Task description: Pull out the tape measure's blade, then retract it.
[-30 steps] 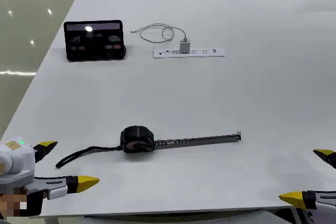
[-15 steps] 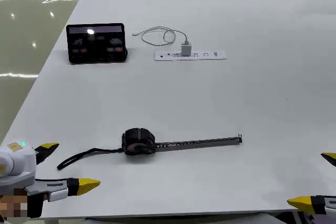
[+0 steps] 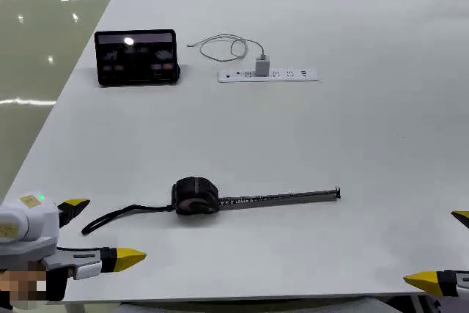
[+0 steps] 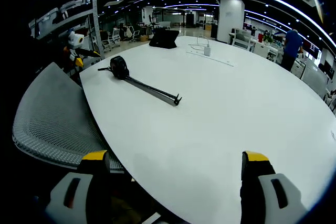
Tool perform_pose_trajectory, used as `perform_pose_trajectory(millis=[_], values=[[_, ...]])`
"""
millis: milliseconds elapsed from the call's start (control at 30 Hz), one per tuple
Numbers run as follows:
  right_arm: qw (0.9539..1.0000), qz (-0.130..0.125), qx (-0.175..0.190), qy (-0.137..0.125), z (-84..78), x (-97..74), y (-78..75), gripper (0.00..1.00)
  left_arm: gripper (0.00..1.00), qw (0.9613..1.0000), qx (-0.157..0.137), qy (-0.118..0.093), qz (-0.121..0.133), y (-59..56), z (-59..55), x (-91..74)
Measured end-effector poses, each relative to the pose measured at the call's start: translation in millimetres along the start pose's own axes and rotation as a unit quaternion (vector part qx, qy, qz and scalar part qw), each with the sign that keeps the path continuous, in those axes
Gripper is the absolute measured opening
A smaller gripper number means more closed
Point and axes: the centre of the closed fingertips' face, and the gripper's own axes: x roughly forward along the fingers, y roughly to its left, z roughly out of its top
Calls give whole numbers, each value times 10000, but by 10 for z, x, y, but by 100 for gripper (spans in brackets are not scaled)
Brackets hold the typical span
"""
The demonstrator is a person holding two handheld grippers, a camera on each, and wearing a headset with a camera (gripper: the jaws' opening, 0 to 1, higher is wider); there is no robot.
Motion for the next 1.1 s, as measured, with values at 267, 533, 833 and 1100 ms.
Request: perform_pose_trajectory(millis=[267, 533, 833, 1100], values=[[9999, 133, -90, 22, 99, 91, -36, 100, 100, 9998, 129, -157, -71, -153, 247, 143], [9977, 511, -310, 322, 119, 264, -33, 100, 100, 9998, -76, -175, 9, -320, 441, 470], [9961, 716, -375, 361, 311, 465, -134, 99, 100, 9894, -851, -471, 1076, -324, 618, 834], [9896, 987, -870, 585, 463, 662, -118, 99, 100, 9792, -876, -548, 1747, -487, 531, 1103]])
